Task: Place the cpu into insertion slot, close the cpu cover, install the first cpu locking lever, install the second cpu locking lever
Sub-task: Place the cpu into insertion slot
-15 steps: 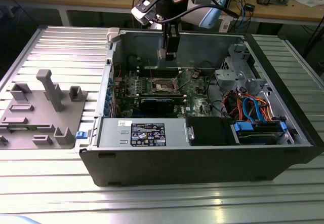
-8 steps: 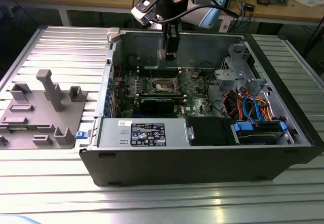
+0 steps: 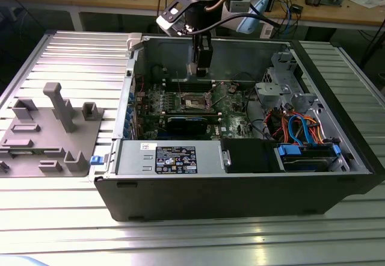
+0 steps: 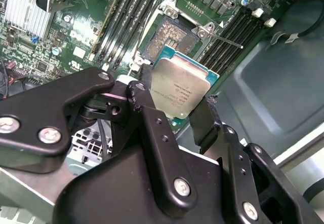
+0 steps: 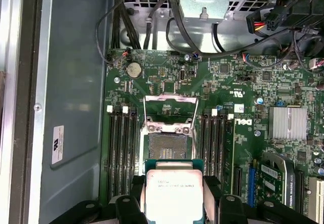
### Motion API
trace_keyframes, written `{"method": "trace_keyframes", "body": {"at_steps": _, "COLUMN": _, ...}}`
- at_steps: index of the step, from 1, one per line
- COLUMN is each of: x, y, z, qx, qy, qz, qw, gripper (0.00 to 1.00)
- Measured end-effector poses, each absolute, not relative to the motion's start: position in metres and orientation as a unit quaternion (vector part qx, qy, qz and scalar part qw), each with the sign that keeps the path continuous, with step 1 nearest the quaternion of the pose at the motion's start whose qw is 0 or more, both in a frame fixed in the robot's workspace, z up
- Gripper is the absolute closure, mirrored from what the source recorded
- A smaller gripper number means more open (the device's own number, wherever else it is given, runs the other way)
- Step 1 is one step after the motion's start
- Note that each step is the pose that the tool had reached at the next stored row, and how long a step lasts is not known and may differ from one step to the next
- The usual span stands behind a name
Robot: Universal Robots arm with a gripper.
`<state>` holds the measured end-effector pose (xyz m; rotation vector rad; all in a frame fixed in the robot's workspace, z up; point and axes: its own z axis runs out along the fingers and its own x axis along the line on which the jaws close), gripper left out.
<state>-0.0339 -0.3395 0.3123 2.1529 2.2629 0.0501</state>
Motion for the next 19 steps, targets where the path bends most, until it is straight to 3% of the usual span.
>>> {"method": "trace_keyframes", "body": {"at_steps": 9, "x": -0.034, "y": -0.340, "z": 0.310, "qx": 0.689, "qy": 0.724, "qz": 0.016, "qw": 0.009, "gripper": 0.46}}
{"method": "trace_keyframes", "body": {"at_steps": 19, "x": -0.030, "y": -0.339, "z": 0.283, "qx": 0.701, "qy": 0.713, "qz": 0.016, "qw": 0.009, "gripper": 0.46}}
